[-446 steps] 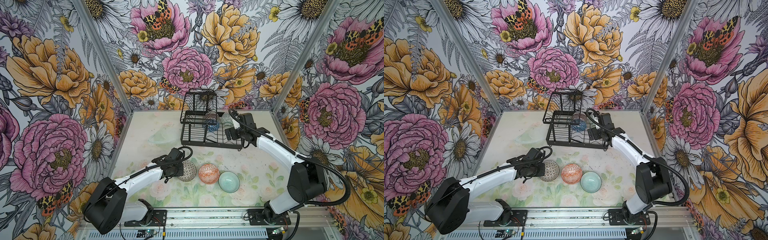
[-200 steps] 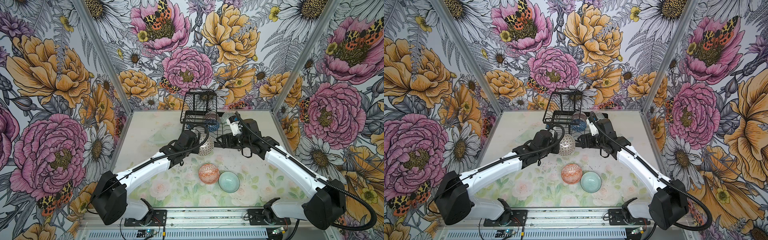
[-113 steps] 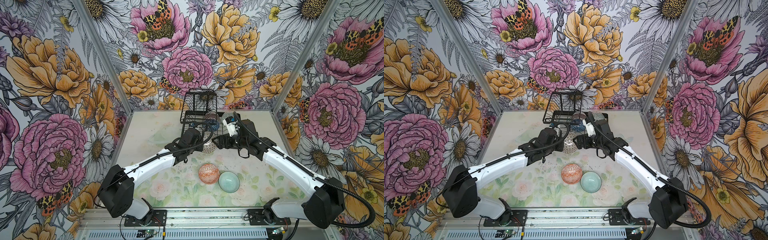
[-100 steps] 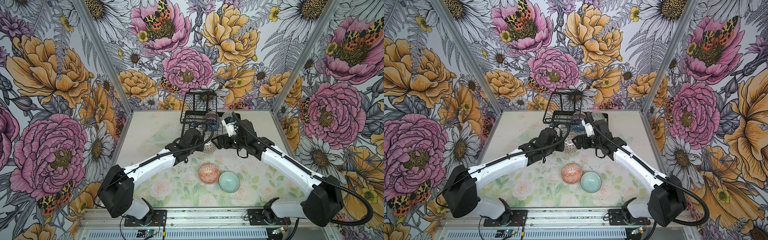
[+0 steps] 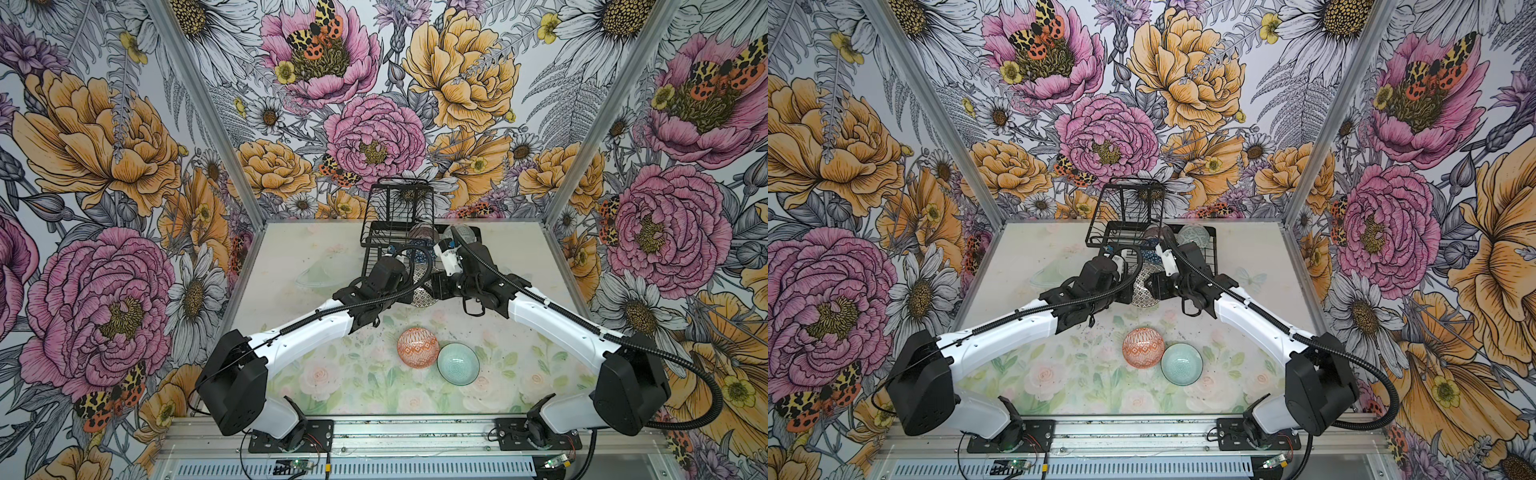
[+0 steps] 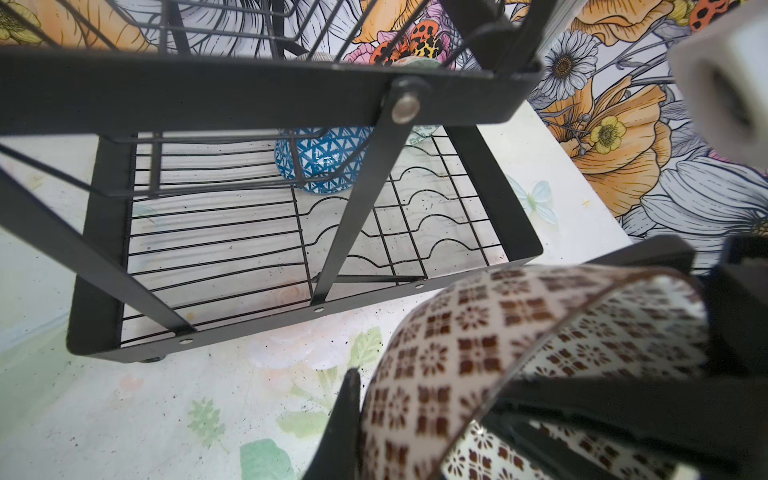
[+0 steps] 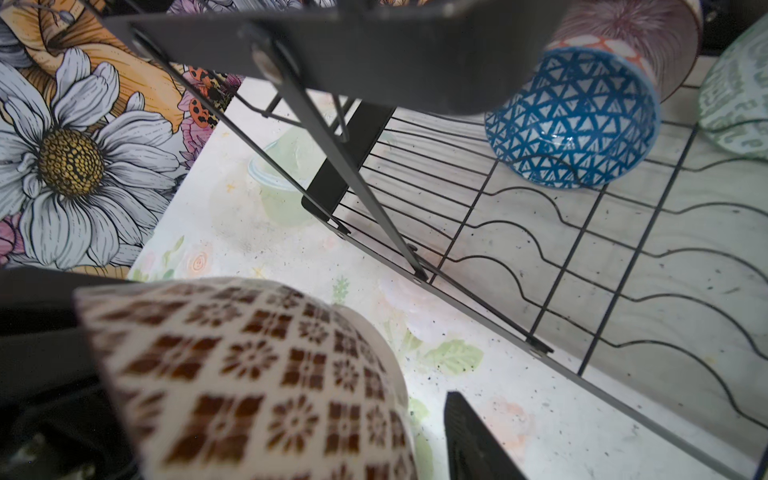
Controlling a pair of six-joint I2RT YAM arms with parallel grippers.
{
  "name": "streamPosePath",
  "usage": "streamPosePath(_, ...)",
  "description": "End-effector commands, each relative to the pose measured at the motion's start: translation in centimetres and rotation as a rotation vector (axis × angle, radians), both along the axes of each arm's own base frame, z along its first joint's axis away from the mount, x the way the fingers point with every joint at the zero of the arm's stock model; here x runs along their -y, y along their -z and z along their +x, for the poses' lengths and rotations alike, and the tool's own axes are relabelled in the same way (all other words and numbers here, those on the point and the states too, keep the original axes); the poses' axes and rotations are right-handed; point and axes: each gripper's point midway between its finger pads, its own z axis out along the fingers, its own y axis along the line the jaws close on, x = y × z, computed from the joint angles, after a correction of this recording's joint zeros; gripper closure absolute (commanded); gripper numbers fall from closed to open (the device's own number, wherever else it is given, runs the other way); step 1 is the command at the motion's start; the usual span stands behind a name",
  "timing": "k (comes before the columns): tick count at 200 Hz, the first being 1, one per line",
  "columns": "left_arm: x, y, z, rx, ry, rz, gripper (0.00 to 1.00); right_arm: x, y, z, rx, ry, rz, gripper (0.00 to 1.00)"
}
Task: Load the bowls into the dish rack
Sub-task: 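Lift the brown-white bowl toward the rack with the left gripper while the right gripper approaches, then close the right gripper on the brown-white bowl rim beside the left gripper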
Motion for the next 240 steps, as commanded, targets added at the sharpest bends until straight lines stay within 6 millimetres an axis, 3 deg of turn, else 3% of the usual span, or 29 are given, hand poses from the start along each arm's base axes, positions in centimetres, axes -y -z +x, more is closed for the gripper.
streamPosePath(1,1.8,-4.0,0.5,0.087,0.034,-0.111,1.0,-0.5,-0.3,0.6,0.022,0.006,0.011,0.6)
streamPosePath(57,2.2,-3.7,0.2,0.075,0.051,-0.117,1.0,-0.4,-0.6,0.6,0.034,0.008,0.008,0.9)
streamPosePath(88,2.5,-3.3,0.0,0.067,0.062,-0.117,1.0,-0.4,-0.5,0.7,0.034,0.011,0.004,1.0)
streamPosePath(193,2.8,-2.3,-0.4,0.035,0.101,-0.063,1.0,-0.2,-0.4,1.0,0.059,0.005,-0.024,1.0)
streamPosePath(213,2.8,-2.1,-0.5,0.031,0.106,-0.054,0.94,-0.1,-0.3,1.0,0.063,0.006,-0.032,1.0)
streamPosePath(240,2.5,-1.9,-0.7,0.023,0.106,-0.039,0.78,0.1,-0.2,1.0,0.068,0.01,-0.041,1.0)
